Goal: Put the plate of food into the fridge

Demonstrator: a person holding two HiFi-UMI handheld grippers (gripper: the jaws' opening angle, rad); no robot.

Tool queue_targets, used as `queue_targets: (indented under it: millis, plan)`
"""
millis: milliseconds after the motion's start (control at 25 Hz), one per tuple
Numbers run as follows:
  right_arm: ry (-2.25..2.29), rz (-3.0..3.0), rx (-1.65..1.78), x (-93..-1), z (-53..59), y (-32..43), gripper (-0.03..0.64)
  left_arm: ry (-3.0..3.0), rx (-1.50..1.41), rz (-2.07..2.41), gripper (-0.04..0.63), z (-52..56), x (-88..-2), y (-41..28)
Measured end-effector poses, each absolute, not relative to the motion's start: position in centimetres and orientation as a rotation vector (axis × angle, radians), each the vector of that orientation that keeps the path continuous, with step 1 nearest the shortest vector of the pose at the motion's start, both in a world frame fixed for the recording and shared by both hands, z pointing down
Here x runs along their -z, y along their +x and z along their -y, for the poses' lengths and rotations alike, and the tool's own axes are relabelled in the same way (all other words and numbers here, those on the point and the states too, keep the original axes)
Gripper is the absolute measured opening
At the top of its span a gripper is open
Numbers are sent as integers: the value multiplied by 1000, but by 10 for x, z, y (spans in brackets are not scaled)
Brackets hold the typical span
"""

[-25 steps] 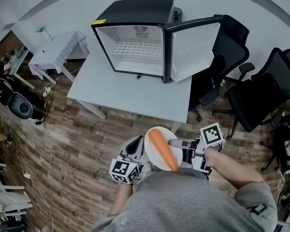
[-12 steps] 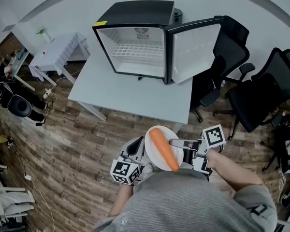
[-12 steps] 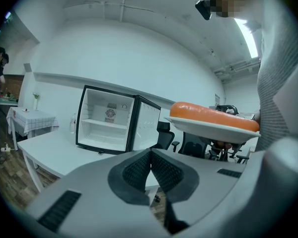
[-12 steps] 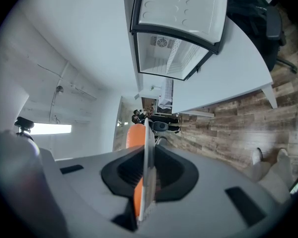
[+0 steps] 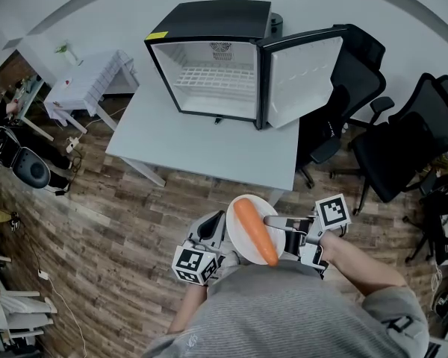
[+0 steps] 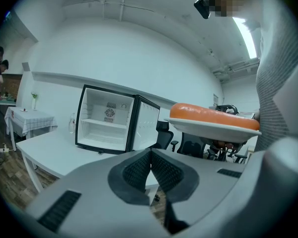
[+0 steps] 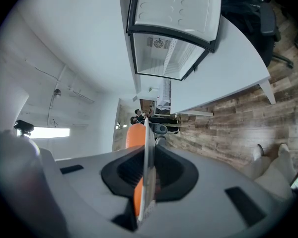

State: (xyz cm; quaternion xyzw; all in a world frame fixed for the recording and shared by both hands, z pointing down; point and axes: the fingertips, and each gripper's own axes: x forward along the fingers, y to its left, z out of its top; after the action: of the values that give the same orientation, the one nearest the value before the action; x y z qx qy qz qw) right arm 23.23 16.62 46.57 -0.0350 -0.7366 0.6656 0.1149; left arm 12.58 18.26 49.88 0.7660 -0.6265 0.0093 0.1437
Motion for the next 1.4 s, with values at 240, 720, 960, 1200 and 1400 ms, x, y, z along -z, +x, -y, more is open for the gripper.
queue_targets:
  millis: [240, 720, 960, 1200, 1400]
  plan:
    - [-73, 2155, -1972, -466, -170, 216, 41, 2220, -32, 1786, 11, -187, -499, 109]
    - [-3, 2197, -2028, -466, -174, 146, 41, 2283, -53, 1734, 11, -194, -504, 37]
    - [75, 2197, -2047, -476, -169, 123, 42, 2296, -67, 1700, 11, -195, -510, 12]
    - [102, 2194, -2047, -473, -152, 102, 41, 2297, -51, 1694, 11, -183, -511, -8]
    - [106, 2180, -2041, -478, -127, 79, 41, 2278, -46, 1700, 11, -165, -517, -25]
